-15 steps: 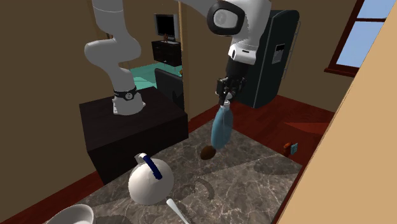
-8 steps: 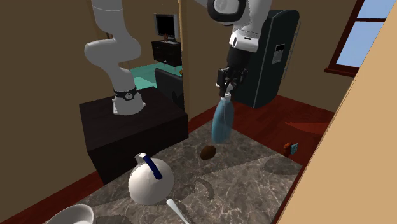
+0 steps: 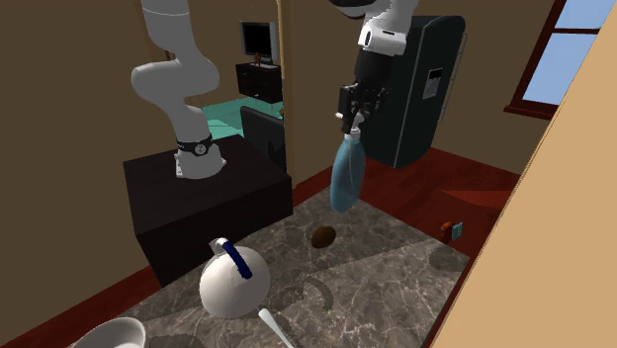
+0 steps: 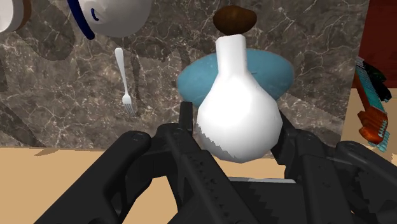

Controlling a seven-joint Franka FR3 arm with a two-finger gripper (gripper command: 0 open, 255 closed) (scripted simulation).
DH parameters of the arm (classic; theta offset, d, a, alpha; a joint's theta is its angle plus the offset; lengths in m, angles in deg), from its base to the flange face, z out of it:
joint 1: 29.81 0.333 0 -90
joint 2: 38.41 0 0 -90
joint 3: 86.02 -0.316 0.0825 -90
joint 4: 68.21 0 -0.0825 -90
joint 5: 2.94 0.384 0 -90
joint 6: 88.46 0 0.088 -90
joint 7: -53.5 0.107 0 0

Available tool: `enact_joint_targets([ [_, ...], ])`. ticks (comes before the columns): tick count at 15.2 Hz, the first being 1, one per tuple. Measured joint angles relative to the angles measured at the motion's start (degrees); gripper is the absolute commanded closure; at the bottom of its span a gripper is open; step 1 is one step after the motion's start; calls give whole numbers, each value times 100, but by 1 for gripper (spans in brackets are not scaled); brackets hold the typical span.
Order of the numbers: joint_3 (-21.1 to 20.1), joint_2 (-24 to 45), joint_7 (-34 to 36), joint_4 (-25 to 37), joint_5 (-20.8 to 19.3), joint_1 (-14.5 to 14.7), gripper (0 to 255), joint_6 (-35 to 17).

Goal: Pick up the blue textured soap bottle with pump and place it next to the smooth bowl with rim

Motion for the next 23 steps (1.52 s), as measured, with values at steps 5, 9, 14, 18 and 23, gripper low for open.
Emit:
enact_joint_targets([
  [5, -19, -62, -48, 293, 41, 16, 255, 347],
  [9, -27, -101, -99, 546, 65, 22, 255, 629],
  [14, -35, -111, -154, 918, 76, 41, 255, 1006],
  [18, -47, -67, -173, 1293, 63, 85, 255, 1340],
  [23, -34, -97, -268, 1544, 69, 61, 255, 1606],
])
